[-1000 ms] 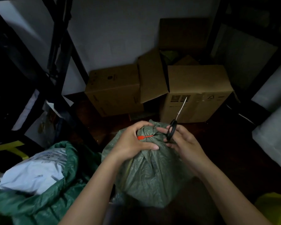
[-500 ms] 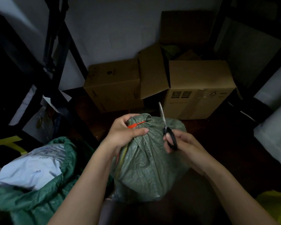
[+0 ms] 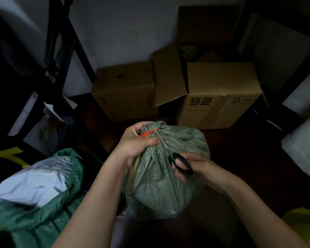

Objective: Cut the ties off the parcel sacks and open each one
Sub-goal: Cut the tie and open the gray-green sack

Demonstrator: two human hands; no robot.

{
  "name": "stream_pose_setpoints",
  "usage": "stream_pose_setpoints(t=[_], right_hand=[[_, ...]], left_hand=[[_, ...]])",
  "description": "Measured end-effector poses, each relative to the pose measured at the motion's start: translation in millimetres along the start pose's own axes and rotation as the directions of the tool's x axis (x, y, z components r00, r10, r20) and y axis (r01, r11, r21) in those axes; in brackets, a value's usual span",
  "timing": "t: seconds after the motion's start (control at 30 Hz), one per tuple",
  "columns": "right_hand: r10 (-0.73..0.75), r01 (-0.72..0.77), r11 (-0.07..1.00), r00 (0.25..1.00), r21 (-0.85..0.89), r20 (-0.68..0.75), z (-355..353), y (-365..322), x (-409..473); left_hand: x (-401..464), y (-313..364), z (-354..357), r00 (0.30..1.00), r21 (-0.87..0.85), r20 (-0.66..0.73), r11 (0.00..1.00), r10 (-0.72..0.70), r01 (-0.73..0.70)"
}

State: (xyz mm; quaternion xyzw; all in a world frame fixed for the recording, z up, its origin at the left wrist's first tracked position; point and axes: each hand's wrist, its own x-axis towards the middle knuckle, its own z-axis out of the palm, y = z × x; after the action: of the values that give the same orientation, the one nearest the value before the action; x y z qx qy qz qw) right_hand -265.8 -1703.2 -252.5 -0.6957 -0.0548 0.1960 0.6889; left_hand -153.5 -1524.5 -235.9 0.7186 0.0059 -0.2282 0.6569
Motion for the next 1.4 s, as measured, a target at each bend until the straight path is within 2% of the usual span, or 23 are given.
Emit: stream_pose_setpoints(t=[0.37,0.63,0.83,1.1,1.3,1.4], right_hand=[[0.020,-0.018,0.999,0.998,0.031,-0.064,2,-1,2],[0.031,-0.017,0.993,0.993,0.119,-0.111,0,-1,3],[0.079,-0.072,0.993,0.994,0.092,-0.076,-2,-7,-2],[0.092,-0.087,0.992,0.994,0.095,-0.060,-3,-5,-2],[0.066,-0.054,0.992,0.993,0.117,-0.099,-1,-2,1],[0.070,-0.057,0.991,0.992,0.120,-0.102,1,-2,1]], left_hand=[[-5,2,7,0.999,0.044,0.023,0.999,0.023,-0.024],[-9,3,12,0.997,0.046,0.064,0.998,0.042,-0.045],[-7,3,6,1.000,-0.025,0.015,1.000,0.014,-0.014],[-5,1,6,1.000,-0.024,0.013,1.000,0.008,-0.008],[-7,-1,12,0.995,0.006,0.090,0.999,0.052,-0.053],[-9,2,8,0.983,-0.002,0.176,0.999,0.040,-0.041]])
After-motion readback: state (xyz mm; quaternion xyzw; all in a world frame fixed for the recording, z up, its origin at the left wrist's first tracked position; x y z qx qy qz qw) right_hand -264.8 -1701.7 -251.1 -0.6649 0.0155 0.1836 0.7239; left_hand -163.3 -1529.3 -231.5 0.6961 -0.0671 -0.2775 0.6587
